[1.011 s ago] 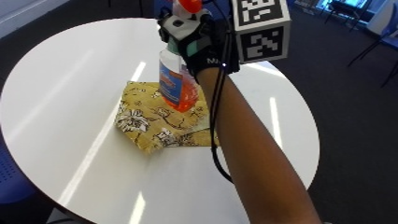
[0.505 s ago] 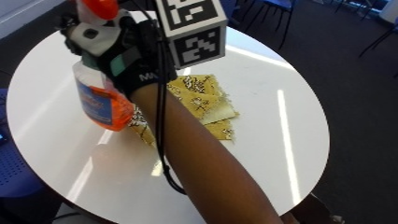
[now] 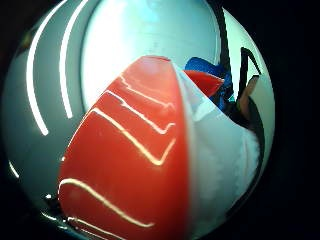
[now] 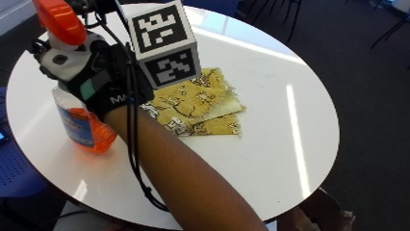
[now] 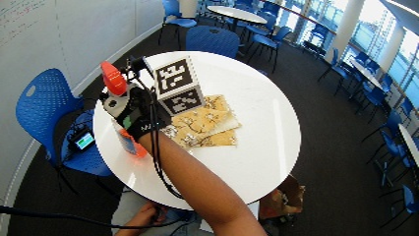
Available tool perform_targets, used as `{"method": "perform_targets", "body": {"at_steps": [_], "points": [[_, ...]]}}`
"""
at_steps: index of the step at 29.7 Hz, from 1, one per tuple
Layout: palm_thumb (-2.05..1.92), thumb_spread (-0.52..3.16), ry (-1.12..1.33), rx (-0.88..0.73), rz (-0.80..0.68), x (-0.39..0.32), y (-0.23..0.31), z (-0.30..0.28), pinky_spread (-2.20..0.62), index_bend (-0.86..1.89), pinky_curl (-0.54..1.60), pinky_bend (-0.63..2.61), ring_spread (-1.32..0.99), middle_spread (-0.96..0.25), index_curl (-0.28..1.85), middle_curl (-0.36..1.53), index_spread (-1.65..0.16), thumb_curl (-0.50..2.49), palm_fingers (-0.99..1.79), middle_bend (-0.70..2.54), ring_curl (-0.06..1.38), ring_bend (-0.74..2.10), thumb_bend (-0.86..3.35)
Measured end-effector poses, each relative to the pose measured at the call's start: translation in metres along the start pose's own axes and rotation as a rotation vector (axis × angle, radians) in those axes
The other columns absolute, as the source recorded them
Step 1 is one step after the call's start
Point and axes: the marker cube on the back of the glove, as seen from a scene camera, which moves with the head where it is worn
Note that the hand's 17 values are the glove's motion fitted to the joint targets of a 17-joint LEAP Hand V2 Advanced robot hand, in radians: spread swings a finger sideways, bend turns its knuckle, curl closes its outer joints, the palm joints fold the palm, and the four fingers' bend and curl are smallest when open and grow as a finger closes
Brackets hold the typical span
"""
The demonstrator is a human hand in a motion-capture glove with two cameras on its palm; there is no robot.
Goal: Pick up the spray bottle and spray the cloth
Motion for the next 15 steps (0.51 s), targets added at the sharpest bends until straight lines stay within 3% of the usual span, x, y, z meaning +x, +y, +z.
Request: {"method": "perform_targets", "body": {"at_steps": [15], "points": [[0.94, 0.39, 0.005, 0.027, 0.007, 0.008, -0.005, -0.004, -0.30, 0.19, 0.38, 0.41, -0.22, -0.22, 0.53, 0.51, -0.28, 0.74, 1.36, 0.61, 0.46, 0.65, -0.04]]}}
